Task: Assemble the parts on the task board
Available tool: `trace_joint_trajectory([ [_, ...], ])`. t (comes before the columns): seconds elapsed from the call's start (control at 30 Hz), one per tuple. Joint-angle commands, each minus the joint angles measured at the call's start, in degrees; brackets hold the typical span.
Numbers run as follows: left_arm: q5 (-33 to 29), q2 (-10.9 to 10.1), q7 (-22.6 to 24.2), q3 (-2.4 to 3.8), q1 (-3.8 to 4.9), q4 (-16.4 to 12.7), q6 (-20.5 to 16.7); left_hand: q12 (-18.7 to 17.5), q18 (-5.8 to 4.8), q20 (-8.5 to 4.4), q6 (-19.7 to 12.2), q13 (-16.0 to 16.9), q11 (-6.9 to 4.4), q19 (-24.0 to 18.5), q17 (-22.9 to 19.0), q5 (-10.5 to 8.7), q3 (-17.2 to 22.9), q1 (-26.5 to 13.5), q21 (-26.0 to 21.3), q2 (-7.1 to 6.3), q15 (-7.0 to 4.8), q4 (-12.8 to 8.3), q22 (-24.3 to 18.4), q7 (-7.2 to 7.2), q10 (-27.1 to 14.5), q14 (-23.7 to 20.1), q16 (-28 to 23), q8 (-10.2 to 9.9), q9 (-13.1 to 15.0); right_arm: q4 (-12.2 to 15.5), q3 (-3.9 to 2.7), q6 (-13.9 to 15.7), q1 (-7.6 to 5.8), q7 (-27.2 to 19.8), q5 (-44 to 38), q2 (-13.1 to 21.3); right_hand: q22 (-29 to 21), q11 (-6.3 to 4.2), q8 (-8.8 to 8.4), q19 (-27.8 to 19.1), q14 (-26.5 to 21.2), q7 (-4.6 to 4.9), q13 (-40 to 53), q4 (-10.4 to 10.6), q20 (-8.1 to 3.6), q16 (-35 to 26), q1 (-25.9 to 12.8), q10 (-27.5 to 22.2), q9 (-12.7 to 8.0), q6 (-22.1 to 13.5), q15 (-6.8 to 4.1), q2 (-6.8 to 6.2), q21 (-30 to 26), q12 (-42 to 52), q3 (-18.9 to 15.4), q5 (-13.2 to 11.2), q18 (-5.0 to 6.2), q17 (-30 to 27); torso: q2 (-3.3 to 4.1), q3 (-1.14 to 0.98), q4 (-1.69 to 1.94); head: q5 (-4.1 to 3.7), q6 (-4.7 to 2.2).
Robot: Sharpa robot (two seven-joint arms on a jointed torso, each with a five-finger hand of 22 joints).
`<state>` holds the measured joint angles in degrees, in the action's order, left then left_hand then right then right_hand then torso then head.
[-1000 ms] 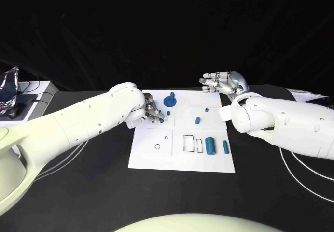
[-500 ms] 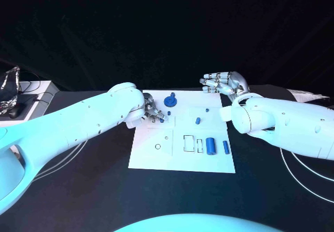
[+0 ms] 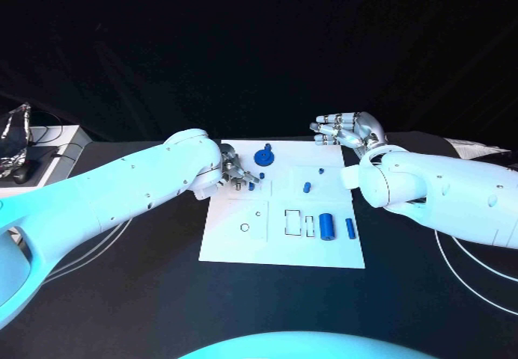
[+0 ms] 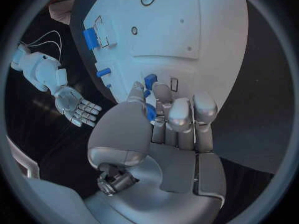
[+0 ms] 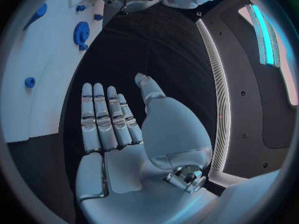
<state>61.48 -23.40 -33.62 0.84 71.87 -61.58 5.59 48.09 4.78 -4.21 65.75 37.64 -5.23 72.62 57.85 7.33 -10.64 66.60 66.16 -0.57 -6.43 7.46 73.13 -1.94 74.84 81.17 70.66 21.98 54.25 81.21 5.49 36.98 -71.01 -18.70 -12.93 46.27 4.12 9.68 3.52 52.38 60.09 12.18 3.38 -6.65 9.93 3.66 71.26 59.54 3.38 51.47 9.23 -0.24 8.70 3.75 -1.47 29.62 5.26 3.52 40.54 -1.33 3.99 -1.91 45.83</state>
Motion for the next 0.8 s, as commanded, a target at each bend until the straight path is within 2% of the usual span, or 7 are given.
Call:
trace_joint_trajectory([
  [0.03, -1.6, -0.4, 0.8, 0.08, -0.03, -0.6, -1.2, 0.2, -0.3, -0.22, 0.0, -0.1, 0.39, 0.4, 0.1, -1.97, 0.2, -0.7, -0.2, -0.02, -0.2, 0.6, 0.1, 0.17, -0.1, 0.1, 0.2, 0.3, 0.1, 0.0, -0.02, -0.9, 0.06, -0.4, -0.2, 0.0, 0.0, 0.2, -0.3, -0.4, -0.3, -0.02, -0.1, -0.1, -0.16, -0.2, -0.1, -0.2, -0.1, -0.4, -0.01, 0.04, 0.0, -0.4, 0.1, 0.3, -0.6, -0.1, 0.01, -0.01, 0.01, -0.06, -0.06],
  [0.17, -2.7, -1.1, 1.0, 0.11, -0.04, -1.1, -1.6, 0.3, -0.31, -0.25, -0.1, -0.1, 0.44, 0.4, 0.0, -4.02, 1.4, -1.2, -0.3, -1.31, -0.16, 2.1, 0.2, 0.2, -0.3, 0.1, 0.2, 0.2, 0.1, 0.1, -0.02, -0.9, 0.07, -0.5, -0.2, 0.1, 0.0, 0.2, -0.3, -0.4, -0.3, -0.02, -0.1, -0.1, -0.16, -0.2, -0.1, -0.2, -0.1, -0.4, -0.01, 0.04, 0.0, -0.4, 0.1, 0.3, -0.6, -0.1, -0.03, -0.05, 0.05, -0.03, -0.07],
  [0.4, -4.8, -2.4, 2.5, 0.3, -0.16, -1.8, -3.7, 0.0, -0.02, -0.07, -1.3, -0.1, 0.9, -0.4, -1.2, -3.99, 4.6, 0.5, -1.6, -0.71, -0.01, 1.0, -0.4, 0.85, -1.2, -0.3, -0.8, -0.3, 0.1, 0.1, -0.02, -0.9, 0.12, -0.5, -0.2, 0.2, 0.0, 0.2, -0.3, -0.4, -0.3, -0.02, -0.1, -0.1, -0.16, -0.2, -0.1, -0.2, -0.1, -0.4, -0.01, 0.04, 0.0, -0.4, 0.1, 0.3, -0.6, -0.1, -0.02, 0.02, 0.01, -0.06, -0.32],
  [0.5, -6.9, -3.3, 4.1, 0.95, -0.29, -2.2, -5.2, -1.3, 0.18, -0.36, -2.7, -1.1, 1.91, -2.6, -3.9, -3.96, 9.6, 1.6, -5.1, -2.16, 0.64, 0.7, -2.7, 2.16, -2.9, -1.0, -3.7, -2.9, -2.5, 0.1, -0.02, -0.8, 0.15, -0.6, -0.1, 0.3, 0.0, 0.19, -0.29, -0.4, -0.2, -0.03, -0.1, -0.2, -0.17, -0.2, -0.1, -0.1, 0.0, -0.4, -0.04, 0.14, 0.0, -0.4, 0.2, 0.4, -0.59, -0.1, -0.07, 0.0, 0.04, -0.19, -0.41],
  [0.57, -7.9, -3.8, 5.1, 1.38, -0.33, -2.5, -5.7, -1.8, 0.29, -0.5, -3.6, -1.5, 2.27, -3.4, -5.0, -3.89, 11.0, 1.5, -6.4, -2.05, 0.84, 1.1, -3.5, 2.9, -3.6, -1.7, -4.8, -4.7, -4.3, 0.2, -0.02, -0.8, 0.16, -0.6, -0.1, 0.4, 0.0, 0.19, -0.29, -0.4, -0.2, -0.03, -0.1, -0.2, -0.17, -0.2, -0.1, -0.1, 0.0, -0.4, -0.04, 0.14, 0.0, -0.4, 0.2, 0.4, -0.59, -0.1, -0.07, 0.02, 0.05, -0.26, -0.51],
  [0.63, -8.8, -4.4, 6.2, 2.03, -0.35, -2.8, -6.4, -3.9, 0.7, 0.26, -3.5, -3.5, 3.3, -4.9, -7.1, -3.87, 12.9, 1.4, -8.8, -2.56, 1.64, 1.4, -4.9, 4.27, -4.8, -3.0, -6.6, -8.8, -9.7, 0.2, -0.02, -0.8, 0.18, -0.6, 0.0, 0.5, 0.0, 0.19, -0.29, -0.4, -0.2, -0.03, -0.1, -0.2, -0.17, -0.2, -0.1, -0.1, 0.0, -0.4, -0.04, 0.14, 0.0, -0.4, 0.2, 0.4, -0.59, -0.1, -0.05, 0.0, 0.06, -0.23, -0.7],
  [0.8, -10.0, -5.8, 8.4, 3.57, -0.37, -3.5, -7.7, -7.7, 1.58, 1.18, -5.5, -8.1, 4.75, -8.4, -12.0, -3.85, 13.9, 1.2, -14.7, -2.73, 2.81, 1.3, -8.5, 6.15, -6.4, -6.0, -10.2, -11.8, -14.8, 0.2, -0.02, -0.7, 0.21, -0.6, 0.0, 0.6, 0.0, 0.19, -0.29, -0.4, -0.2, -0.03, -0.1, -0.2, -0.17, -0.2, -0.1, -0.1, 0.0, -0.4, -0.04, 0.14, 0.0, -0.4, 0.2, 0.4, -0.59, -0.1, -0.09, -0.01, 0.0, 0.2, -1.77],
])
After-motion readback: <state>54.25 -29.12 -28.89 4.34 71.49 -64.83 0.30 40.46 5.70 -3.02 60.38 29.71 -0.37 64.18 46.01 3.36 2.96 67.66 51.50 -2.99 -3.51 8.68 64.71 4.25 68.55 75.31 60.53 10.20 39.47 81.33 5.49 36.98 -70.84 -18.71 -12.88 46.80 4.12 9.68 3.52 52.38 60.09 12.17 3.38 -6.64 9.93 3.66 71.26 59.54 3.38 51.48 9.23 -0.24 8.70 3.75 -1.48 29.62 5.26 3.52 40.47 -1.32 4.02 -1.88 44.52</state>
